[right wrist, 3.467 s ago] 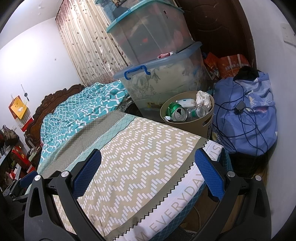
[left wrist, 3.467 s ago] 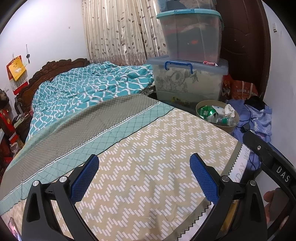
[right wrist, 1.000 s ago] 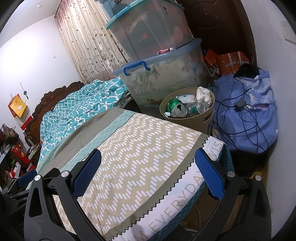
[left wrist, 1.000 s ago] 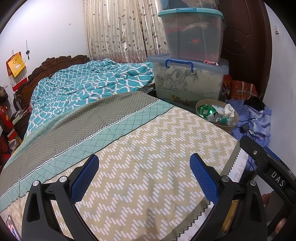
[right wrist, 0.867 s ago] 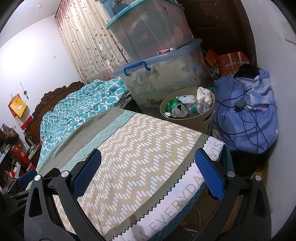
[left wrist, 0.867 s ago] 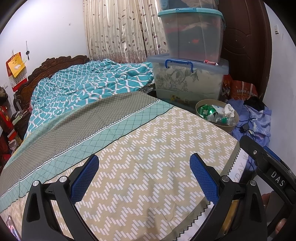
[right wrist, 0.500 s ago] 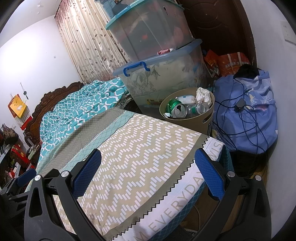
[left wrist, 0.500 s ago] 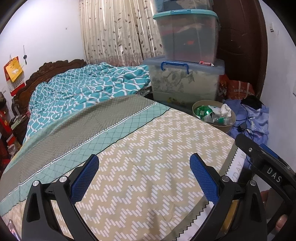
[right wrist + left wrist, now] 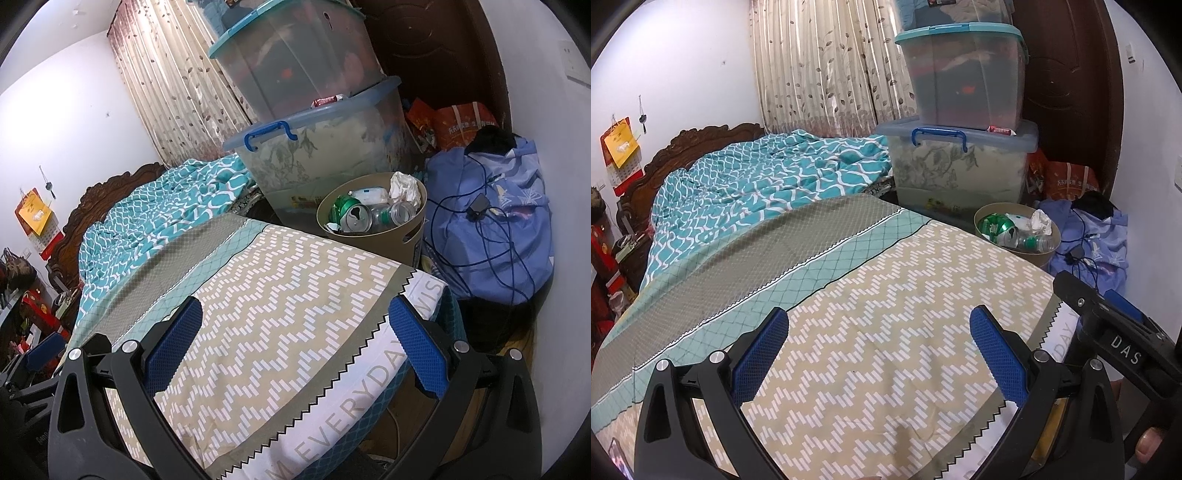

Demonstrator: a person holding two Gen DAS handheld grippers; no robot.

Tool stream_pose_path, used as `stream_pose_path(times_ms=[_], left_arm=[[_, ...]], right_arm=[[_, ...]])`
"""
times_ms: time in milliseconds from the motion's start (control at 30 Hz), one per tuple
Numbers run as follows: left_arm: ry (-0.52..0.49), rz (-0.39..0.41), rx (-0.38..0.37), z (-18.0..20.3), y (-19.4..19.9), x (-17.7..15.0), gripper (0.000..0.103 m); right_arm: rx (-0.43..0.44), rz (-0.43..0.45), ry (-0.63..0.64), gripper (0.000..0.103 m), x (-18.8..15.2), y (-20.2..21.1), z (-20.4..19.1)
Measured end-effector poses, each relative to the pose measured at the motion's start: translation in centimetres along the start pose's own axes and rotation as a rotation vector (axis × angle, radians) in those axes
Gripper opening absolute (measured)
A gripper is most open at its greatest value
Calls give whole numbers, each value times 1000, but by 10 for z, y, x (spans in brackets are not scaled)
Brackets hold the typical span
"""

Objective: Collect trash

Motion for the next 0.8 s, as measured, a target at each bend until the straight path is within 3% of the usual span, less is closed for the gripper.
stream_pose_path(times_ms=[800], left_arm=[[-3, -13, -8, 5, -3, -7, 95]], right_arm=[[0, 0, 1, 100, 0, -1, 0]])
Point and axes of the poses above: each gripper's, at about its wrist camera, not at the fingertips, and y roughly against the way its jaws point, z to its right, x to its top, the point moved 8 cm from there along -y, roughly the way its jaws point, and after that the axes turned 3 degrees about x, right-handed, at the moved point
